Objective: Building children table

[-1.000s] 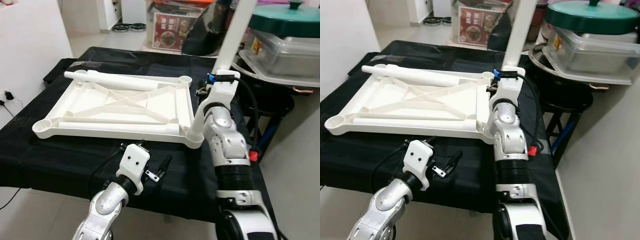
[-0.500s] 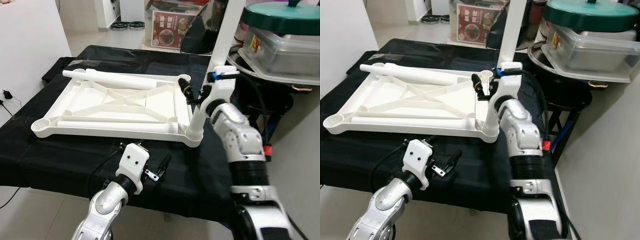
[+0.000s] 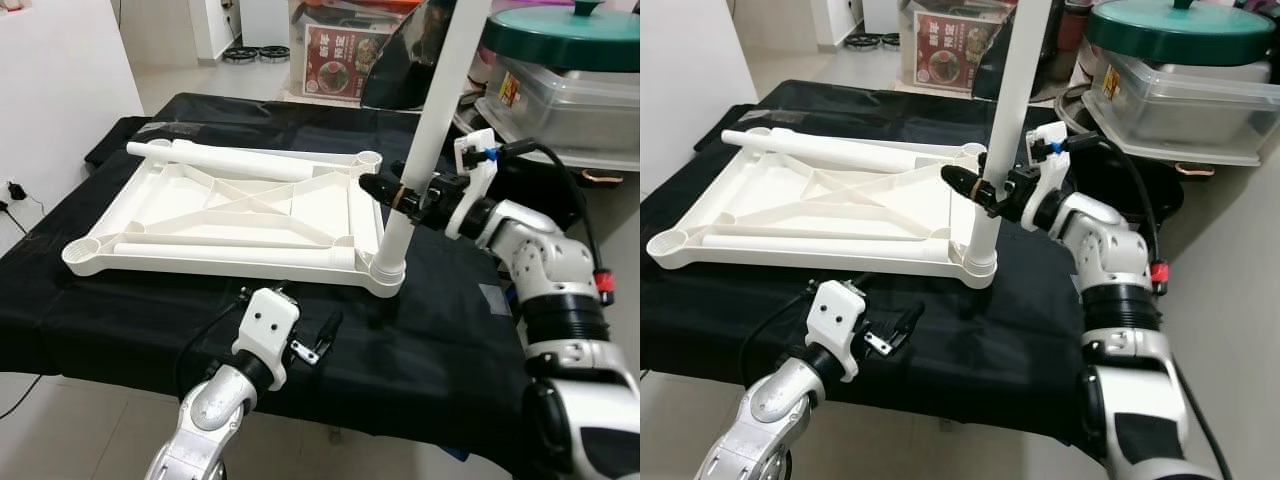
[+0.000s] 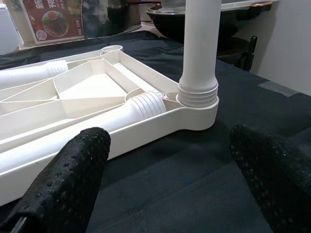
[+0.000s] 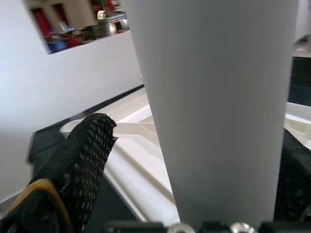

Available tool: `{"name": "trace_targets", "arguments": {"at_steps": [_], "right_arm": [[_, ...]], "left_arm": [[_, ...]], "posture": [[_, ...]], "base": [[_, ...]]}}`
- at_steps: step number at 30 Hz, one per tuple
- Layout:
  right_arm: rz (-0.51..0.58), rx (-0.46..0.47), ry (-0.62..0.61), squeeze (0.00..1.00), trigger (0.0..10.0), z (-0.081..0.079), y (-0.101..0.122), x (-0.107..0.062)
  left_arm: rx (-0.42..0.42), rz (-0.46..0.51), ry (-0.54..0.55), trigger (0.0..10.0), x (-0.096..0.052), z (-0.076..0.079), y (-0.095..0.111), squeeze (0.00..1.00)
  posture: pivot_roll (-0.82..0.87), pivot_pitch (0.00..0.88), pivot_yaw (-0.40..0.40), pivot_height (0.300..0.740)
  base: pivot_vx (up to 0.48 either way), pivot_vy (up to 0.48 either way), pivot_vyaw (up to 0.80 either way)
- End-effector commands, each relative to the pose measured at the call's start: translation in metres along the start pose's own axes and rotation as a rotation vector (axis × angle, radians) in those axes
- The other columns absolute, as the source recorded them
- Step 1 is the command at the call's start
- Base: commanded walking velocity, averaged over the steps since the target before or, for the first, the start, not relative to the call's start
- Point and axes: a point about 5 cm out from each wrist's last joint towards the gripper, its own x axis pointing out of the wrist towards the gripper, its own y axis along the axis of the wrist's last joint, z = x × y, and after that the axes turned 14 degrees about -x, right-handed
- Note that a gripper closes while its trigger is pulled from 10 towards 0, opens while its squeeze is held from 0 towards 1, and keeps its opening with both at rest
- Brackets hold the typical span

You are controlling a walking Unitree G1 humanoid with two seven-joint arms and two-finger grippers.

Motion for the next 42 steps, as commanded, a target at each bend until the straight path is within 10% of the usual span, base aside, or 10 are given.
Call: {"name": "trace_targets", "arguments": {"at_steps": [1, 23, 24, 25, 42], "right_arm": [[-0.034, -0.022, 0.118, 0.00, 10.0, -0.004, -0.005, 0.008], [0.060, 0.013, 0.518, 0.00, 10.0, -0.018, 0.013, 0.026], [0.071, 0.011, 0.510, 0.00, 2.7, -0.018, 0.014, 0.028], [0.085, 0.021, 0.502, 0.00, 0.0, -0.018, 0.014, 0.030], [0.052, 0.014, 0.272, 0.00, 0.0, -0.008, -0.007, 0.026]], "left_arm": [[-0.001, 0.001, 0.001, 10.0, -0.002, 0.002, 0.000, 0.00], [-0.026, -0.002, -0.036, 10.0, -0.003, 0.010, 0.000, 0.00], [-0.027, -0.002, -0.038, 10.0, -0.003, 0.011, 0.000, 0.00], [-0.028, -0.001, -0.040, 10.0, -0.003, 0.011, 0.000, 0.00], [-0.013, 0.004, -0.028, 10.0, -0.002, 0.007, 0.002, 0.00]], "posture": [[0.16, 0.050, -0.082, 0.740], [0.17, 0.050, -0.096, 0.740], [0.17, 0.050, -0.096, 0.740], [0.18, 0.052, -0.096, 0.740], [0.17, 0.054, -0.086, 0.740]], "base": [[0.000, 0.000, 0.00], [0.000, 0.000, 0.00], [0.000, 0.000, 0.00], [0.000, 0.000, 0.00], [0.000, 0.000, 0.00]]}}
